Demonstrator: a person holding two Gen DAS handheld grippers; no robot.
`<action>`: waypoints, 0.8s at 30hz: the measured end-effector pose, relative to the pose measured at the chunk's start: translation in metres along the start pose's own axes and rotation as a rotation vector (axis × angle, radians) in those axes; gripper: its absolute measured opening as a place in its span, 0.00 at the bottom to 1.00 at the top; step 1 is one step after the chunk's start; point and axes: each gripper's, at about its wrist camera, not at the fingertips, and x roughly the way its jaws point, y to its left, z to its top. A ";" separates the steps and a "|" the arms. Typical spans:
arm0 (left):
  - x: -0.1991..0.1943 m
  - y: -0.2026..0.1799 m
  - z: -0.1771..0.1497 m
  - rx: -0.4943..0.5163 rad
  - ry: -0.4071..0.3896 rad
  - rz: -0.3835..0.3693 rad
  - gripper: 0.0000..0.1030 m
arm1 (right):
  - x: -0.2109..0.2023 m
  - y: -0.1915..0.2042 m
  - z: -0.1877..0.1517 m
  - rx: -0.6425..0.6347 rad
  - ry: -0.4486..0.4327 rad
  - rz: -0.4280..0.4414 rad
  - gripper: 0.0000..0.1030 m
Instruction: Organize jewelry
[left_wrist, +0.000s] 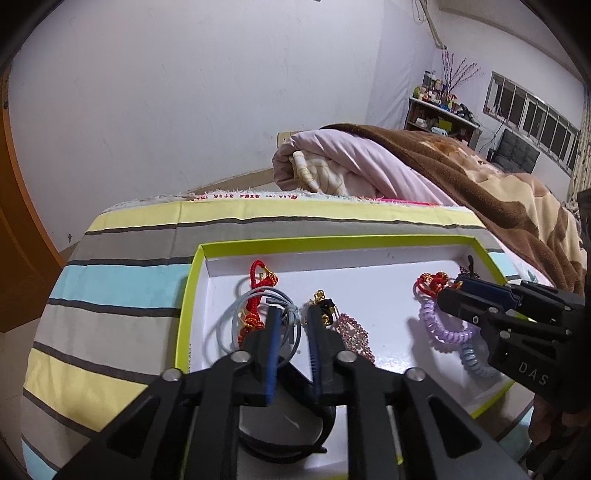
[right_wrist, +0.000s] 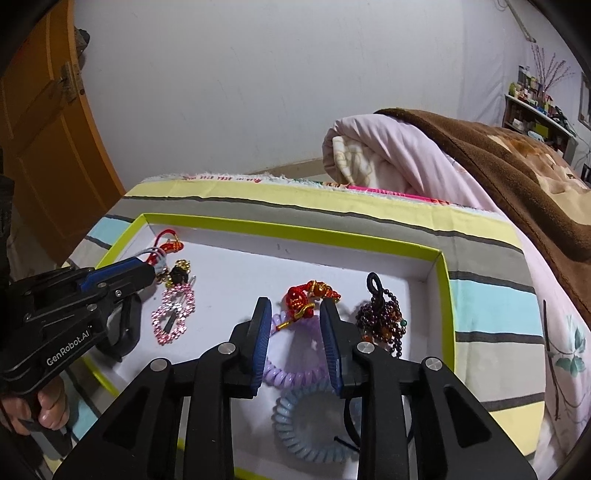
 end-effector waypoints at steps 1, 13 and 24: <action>-0.002 0.000 -0.001 0.001 -0.004 0.000 0.19 | -0.002 0.001 0.000 -0.002 -0.003 0.000 0.27; -0.047 -0.003 -0.016 -0.013 -0.053 0.008 0.19 | -0.060 0.014 -0.026 0.003 -0.084 -0.002 0.27; -0.118 -0.016 -0.052 -0.019 -0.151 0.011 0.25 | -0.130 0.034 -0.069 -0.026 -0.175 -0.032 0.28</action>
